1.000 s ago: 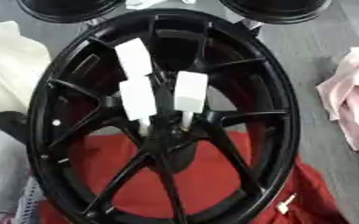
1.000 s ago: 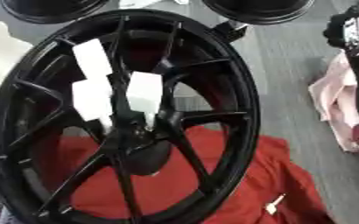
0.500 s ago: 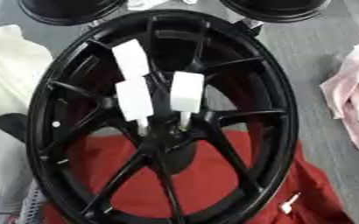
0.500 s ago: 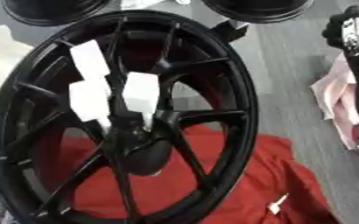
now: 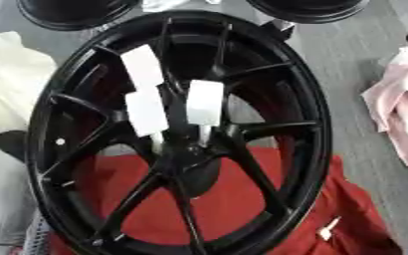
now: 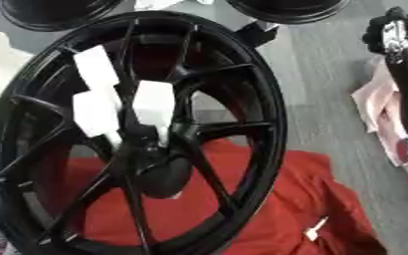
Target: Pull the pin out of the wheel hub.
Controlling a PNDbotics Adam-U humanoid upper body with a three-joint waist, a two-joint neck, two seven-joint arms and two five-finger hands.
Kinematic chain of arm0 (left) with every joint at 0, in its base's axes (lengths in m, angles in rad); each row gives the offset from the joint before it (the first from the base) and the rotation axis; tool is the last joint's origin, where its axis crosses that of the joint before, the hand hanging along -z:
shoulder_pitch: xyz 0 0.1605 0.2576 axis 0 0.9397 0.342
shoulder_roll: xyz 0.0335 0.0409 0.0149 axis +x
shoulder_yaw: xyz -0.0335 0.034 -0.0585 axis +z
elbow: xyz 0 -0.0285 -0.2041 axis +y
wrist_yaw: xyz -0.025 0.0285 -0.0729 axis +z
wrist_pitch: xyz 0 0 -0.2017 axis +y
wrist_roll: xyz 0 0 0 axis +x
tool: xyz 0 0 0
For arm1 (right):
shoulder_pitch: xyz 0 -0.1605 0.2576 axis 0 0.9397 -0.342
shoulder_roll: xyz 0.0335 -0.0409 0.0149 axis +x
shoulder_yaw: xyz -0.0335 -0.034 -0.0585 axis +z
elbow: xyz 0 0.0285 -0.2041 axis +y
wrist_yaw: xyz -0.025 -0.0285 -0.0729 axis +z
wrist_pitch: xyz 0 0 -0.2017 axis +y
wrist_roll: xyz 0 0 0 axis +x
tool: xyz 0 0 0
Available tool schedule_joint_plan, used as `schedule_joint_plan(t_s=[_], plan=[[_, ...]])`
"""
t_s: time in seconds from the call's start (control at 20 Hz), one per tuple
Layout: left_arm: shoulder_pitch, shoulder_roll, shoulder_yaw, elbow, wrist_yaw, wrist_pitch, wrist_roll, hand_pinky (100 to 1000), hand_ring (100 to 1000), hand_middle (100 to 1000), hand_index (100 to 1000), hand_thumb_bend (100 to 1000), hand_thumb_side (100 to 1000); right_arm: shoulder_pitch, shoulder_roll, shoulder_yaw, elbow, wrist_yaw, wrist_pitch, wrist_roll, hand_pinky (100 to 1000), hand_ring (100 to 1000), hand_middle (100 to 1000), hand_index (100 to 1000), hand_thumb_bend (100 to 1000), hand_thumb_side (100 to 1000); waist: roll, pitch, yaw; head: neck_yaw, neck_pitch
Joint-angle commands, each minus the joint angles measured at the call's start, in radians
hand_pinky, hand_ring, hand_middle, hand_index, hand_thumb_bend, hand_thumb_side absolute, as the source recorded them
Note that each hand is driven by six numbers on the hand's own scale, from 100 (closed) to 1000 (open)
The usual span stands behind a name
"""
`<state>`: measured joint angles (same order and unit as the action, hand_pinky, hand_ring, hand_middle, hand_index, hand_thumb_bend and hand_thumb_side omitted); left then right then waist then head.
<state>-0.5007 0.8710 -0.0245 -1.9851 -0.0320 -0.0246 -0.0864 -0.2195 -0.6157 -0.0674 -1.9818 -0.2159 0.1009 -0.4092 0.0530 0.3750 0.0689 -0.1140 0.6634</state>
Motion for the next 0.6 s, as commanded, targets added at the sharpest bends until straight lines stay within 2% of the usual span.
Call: schedule_joint_plan(t_s=[0.05, 0.25, 0.6], plan=[[-0.052, 0.122, -0.018, -0.015, -0.035, 0.003, -0.115, 835, 743, 751, 865, 100, 716, 0.000, -0.037, -0.006, -0.018, 0.012, 0.002, 0.000, 760, 687, 596, 629, 100, 642, -0.002, -0.034, -0.003, -0.007, 0.005], [-0.155, 0.192, -0.069, -0.015, -0.063, -0.003, -0.283, 835, 757, 757, 865, 100, 691, 0.005, -0.039, -0.004, -0.018, 0.011, 0.001, 0.004, 761, 687, 597, 629, 100, 639, 0.002, -0.040, -0.020, -0.007, 0.012], [-0.335, 0.204, -0.166, -0.006, -0.091, -0.010, -0.553, 837, 774, 757, 863, 100, 651, 0.012, -0.042, -0.002, -0.018, 0.008, 0.002, 0.008, 761, 687, 597, 629, 100, 641, 0.019, -0.045, -0.048, -0.005, 0.016]])
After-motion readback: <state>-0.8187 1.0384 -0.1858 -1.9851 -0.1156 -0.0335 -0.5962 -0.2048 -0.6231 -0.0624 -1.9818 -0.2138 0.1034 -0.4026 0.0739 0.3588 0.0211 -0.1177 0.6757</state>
